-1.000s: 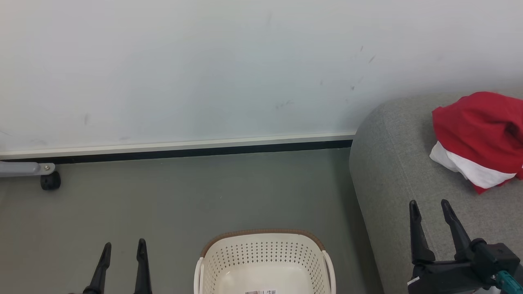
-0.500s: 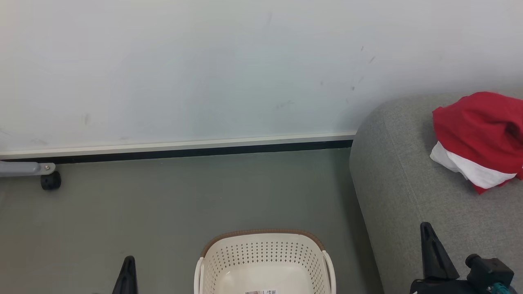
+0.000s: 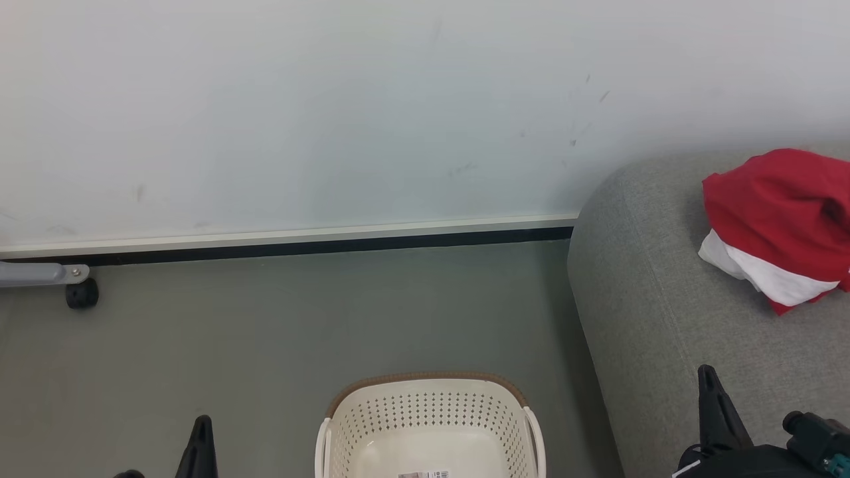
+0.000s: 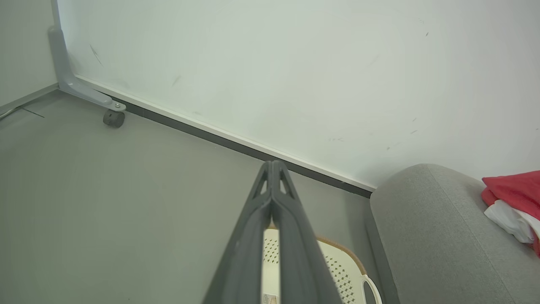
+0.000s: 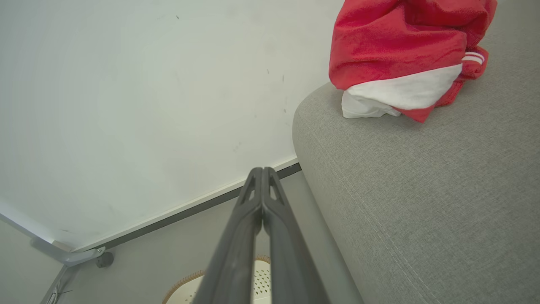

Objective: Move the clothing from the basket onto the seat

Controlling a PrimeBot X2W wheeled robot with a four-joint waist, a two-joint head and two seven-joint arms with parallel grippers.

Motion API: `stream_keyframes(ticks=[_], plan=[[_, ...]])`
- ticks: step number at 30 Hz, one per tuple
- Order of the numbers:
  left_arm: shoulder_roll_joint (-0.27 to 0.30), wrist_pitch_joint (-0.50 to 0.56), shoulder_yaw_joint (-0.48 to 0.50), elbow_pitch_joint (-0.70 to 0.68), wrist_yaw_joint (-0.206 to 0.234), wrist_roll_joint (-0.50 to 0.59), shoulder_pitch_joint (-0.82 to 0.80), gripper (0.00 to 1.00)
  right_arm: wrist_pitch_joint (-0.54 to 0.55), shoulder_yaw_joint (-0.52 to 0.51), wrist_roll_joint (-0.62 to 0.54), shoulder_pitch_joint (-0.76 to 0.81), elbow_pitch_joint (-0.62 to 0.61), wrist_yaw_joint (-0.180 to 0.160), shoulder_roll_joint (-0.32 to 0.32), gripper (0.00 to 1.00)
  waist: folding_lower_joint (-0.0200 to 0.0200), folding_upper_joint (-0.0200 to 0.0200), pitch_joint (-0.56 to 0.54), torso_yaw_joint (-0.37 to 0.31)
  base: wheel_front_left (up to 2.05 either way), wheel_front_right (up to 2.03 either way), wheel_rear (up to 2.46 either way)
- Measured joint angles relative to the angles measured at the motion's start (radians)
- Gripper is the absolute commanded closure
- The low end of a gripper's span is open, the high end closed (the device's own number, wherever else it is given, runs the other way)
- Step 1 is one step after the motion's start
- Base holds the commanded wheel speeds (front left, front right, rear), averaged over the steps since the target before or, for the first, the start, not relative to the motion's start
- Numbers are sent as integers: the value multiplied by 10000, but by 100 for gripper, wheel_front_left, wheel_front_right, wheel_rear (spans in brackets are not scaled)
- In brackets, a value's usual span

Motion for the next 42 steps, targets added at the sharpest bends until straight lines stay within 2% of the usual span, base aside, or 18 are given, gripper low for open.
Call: stream_keyframes(ticks=[42], plan=[[-430,1588,1032,934,-1058,-5200,-1078,100,1546,-1400,5520,-523,548,823,481,100,1,0,33,-17,0,0,0]])
